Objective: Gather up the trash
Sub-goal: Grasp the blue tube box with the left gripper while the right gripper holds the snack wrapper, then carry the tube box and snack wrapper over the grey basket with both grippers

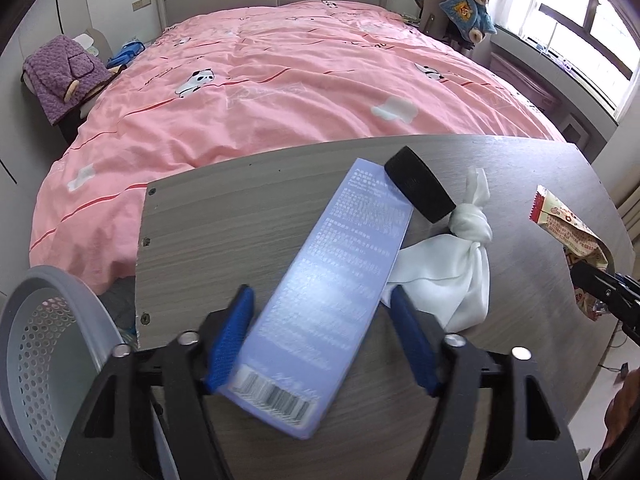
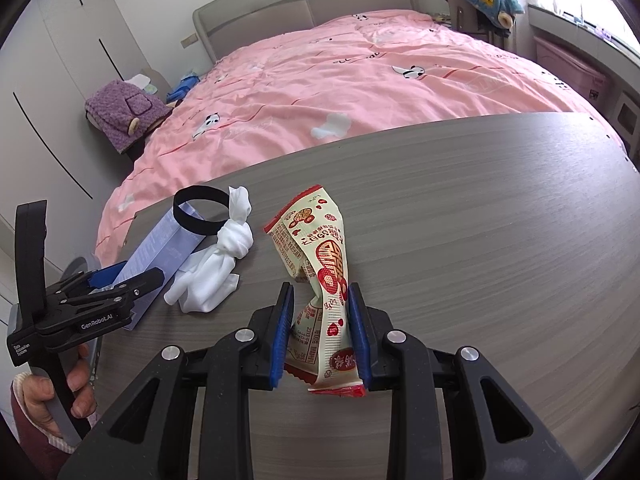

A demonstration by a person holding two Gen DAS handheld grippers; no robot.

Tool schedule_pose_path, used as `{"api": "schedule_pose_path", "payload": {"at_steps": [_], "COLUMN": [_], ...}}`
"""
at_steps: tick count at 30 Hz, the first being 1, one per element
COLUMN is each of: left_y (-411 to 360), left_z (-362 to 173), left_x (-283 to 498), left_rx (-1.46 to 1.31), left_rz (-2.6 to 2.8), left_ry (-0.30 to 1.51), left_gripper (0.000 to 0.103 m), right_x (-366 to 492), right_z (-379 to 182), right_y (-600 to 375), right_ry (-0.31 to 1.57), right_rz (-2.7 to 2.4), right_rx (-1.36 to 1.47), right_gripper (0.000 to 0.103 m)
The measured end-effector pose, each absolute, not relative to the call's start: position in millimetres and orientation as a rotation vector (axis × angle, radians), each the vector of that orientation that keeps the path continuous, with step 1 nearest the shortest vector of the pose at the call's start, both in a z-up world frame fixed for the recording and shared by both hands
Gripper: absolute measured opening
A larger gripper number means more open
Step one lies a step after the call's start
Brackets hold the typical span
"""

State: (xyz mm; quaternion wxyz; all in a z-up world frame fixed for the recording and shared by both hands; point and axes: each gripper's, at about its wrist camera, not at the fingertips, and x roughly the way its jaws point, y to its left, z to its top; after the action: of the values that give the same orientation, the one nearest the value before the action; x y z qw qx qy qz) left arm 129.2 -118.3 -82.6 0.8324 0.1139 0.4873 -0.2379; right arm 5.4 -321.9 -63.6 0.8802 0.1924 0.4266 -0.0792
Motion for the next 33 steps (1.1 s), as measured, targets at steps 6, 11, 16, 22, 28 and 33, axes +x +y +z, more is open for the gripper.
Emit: {"api": "schedule_pose_path", "payload": {"at_steps": [6,11,16,22,28,33], "left_y": [-120,-110,-97,-81,-68,-54], "left_z": [-82,-81,-75,-62,-45,-30], "left_x": [123,113,102,88,77,70], "left_rx": [0.223,0.189,0.152,0.124,0.102,0.091], "left_rz": [-0.520,-0.501,-0.475,-0.446,-0.428,-0.396], "left_ry": [1.040,1.040,1.029,1.000,0.958,0.910], "left_gripper": [0.045,0.044,0.043,0.043,0.043,0.043], "right_x": [5,5,4,-1,-3,-3], "right_z": [-63,-63,-61,-55,-49,-42], "right_y": [-322,-322,-319,-309,-298,-283], "right_ry": [0.885,0.885,0.883,0.873,0.864,0.856], "right_rz": [-0.165,-0.161,-0.155,-0.143,-0.122,-0.095], "right_rx": [0.401,0.399,0.395,0.383,0.367,0.349], "right_gripper": [0.027,0.027,0.027,0.027,0.027,0.027]}}
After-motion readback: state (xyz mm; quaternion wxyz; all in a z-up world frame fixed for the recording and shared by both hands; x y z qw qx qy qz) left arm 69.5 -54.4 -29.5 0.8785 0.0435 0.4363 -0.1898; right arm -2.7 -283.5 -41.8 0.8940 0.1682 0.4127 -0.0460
